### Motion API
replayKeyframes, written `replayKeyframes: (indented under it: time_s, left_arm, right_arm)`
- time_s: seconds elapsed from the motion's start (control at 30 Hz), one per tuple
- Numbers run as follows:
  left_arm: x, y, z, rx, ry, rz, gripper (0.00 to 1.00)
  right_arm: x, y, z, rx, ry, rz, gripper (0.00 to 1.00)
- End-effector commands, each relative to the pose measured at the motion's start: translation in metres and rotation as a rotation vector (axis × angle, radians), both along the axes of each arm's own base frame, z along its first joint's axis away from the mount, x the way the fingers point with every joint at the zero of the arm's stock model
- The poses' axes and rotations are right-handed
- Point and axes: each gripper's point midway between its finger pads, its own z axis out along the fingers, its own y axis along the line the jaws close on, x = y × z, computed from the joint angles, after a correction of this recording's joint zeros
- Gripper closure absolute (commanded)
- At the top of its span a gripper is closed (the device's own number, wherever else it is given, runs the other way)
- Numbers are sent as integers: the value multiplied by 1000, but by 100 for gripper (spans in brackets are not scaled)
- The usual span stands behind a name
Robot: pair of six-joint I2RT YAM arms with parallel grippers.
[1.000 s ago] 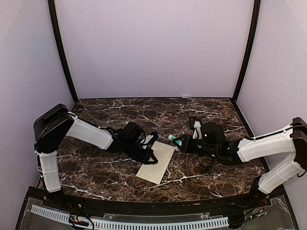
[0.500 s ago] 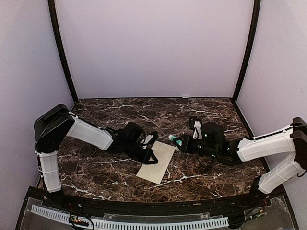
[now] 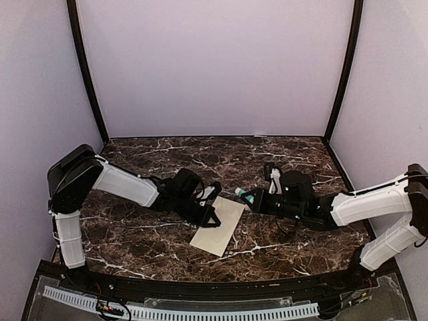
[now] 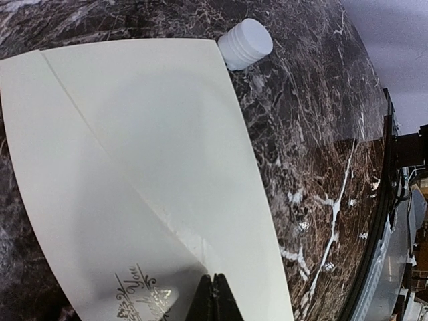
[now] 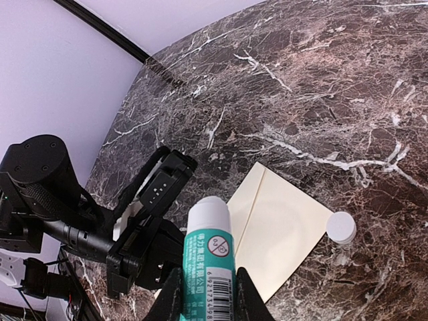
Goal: Place the letter into the envelope and seal it
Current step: Seal the envelope flap on the envelope.
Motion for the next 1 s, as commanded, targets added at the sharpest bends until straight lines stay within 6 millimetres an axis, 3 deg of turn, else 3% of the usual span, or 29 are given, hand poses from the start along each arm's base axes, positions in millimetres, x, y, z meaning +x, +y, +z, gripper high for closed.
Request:
replayKeyframes:
  time_s: [0.0, 0.27, 0.67, 0.97]
  left_arm:
    - [8, -9, 16, -29, -34, -6, 100]
    - [12, -13, 19, -37, -49, -5, 100]
    - [0, 1, -29, 42, 23, 2, 100]
    - [-6, 15, -42, 99, 39, 15, 100]
  right_arm:
    - [0, 6, 10, 34, -28, 6, 81]
    - [0, 5, 10, 31, -28, 3, 81]
    - [-1, 3, 10, 33, -29, 1, 81]
    - [-1, 0, 13, 39, -36, -8, 81]
